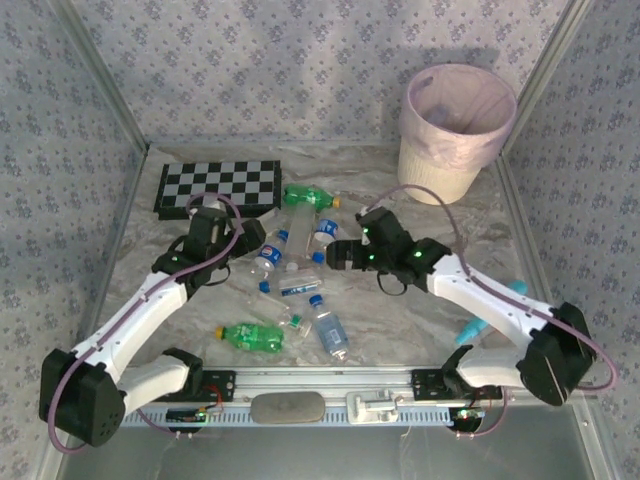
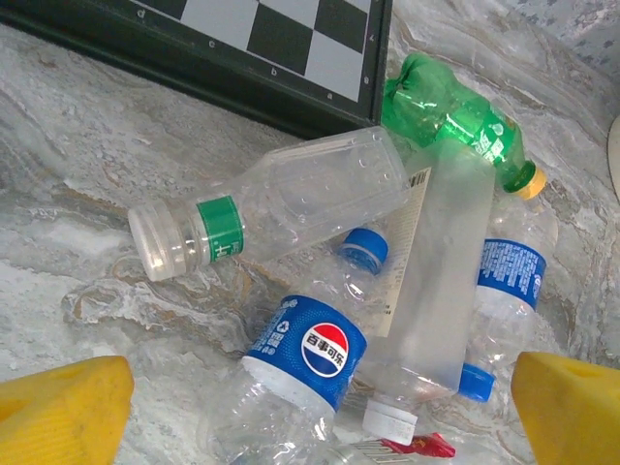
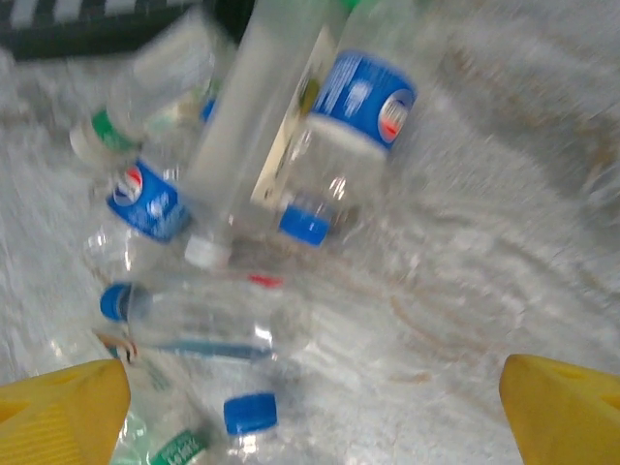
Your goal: Put the plastic bottles in the bin
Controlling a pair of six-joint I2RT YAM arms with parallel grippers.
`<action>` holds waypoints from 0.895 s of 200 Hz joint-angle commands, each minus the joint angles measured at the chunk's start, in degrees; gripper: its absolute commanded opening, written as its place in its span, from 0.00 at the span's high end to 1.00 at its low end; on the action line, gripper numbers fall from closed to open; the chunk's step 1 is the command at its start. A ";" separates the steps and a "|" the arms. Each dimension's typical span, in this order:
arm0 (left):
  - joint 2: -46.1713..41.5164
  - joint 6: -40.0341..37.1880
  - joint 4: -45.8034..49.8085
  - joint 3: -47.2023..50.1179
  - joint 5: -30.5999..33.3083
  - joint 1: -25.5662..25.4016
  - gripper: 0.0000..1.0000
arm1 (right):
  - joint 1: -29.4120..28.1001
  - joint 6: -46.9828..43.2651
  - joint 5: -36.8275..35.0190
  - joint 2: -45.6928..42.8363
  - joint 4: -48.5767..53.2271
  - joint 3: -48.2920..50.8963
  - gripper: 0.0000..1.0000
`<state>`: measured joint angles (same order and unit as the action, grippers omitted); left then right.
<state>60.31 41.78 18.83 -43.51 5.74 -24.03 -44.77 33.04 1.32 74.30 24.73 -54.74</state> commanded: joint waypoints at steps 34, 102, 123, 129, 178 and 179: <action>-1.47 0.00 -4.87 6.11 2.18 0.21 0.00 | -13.77 -5.99 -3.82 7.61 10.66 -2.73 0.00; 1.00 2.03 -5.82 6.82 -0.90 0.13 0.00 | -22.48 -3.64 -8.95 15.58 15.24 -4.88 0.01; -0.05 2.66 -5.99 7.93 -1.43 0.04 0.00 | -23.72 -3.37 -8.89 18.09 15.46 -5.33 0.07; -0.40 2.67 -5.72 8.15 -1.43 0.08 0.00 | -24.06 -3.26 -8.94 18.65 15.44 -5.38 0.08; -2.30 3.57 -5.34 9.84 -1.58 -0.05 0.00 | -25.01 -2.48 -8.87 20.82 14.64 -5.00 0.25; -2.30 3.57 -5.27 9.84 -1.59 -0.05 0.00 | -25.01 -2.46 -8.79 20.85 14.60 -4.92 0.25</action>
<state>59.42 44.40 13.85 -34.11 5.13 -24.01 -69.43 29.63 -6.33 94.65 38.17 -58.72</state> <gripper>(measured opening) 0.999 0.787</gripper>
